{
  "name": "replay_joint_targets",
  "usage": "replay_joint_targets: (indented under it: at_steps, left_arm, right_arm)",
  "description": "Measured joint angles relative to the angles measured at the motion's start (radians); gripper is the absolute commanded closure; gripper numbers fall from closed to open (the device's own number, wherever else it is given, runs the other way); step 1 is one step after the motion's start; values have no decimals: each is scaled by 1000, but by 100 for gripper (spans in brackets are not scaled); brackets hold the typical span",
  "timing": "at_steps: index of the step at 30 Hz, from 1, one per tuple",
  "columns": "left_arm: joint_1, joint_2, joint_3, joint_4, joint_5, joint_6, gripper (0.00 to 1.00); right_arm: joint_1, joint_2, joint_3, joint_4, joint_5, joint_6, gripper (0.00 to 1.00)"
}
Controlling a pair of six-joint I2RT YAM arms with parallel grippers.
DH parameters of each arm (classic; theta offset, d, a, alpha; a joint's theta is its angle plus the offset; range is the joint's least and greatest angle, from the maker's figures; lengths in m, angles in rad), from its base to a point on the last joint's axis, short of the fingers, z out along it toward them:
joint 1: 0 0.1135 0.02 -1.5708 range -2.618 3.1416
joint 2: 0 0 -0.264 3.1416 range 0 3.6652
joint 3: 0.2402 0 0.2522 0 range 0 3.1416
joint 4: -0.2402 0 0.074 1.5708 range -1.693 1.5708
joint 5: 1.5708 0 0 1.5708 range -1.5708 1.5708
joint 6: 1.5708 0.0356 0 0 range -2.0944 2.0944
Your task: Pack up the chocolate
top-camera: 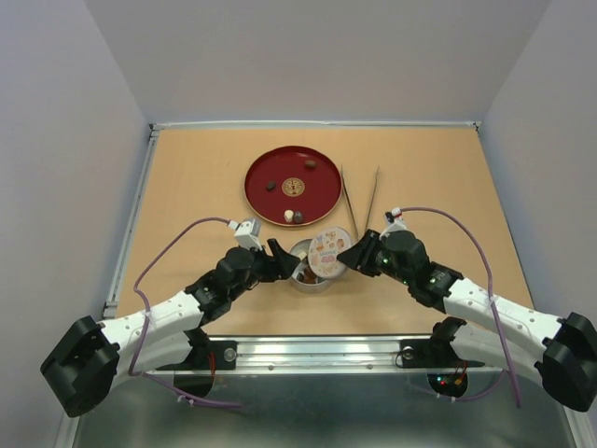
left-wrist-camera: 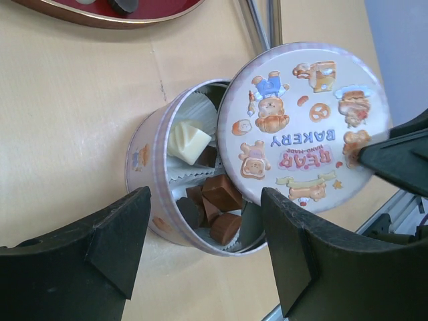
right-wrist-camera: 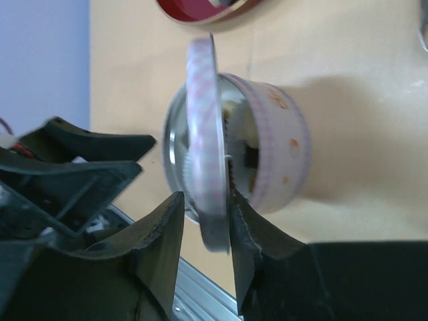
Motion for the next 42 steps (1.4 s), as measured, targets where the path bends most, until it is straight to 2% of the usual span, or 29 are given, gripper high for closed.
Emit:
replay_joint_targets:
  at_steps: [2, 10, 17, 31, 42]
  left_arm:
    - [0, 1, -7, 16, 0, 0, 23]
    - [2, 13, -21, 51, 1, -1, 23]
    - [2, 58, -22, 89, 13, -1, 23]
    - [5, 91, -23, 147, 28, 1, 22]
    - [8, 126, -25, 175, 42, 0, 22]
  right_arm:
    - [0, 0, -20, -10, 0, 0, 55]
    - [0, 9, -32, -23, 0, 0, 52]
    - [0, 67, -32, -22, -8, -1, 42]
    - [0, 146, -31, -23, -17, -27, 41]
    - [0, 208, 31, -22, -55, -65, 41]
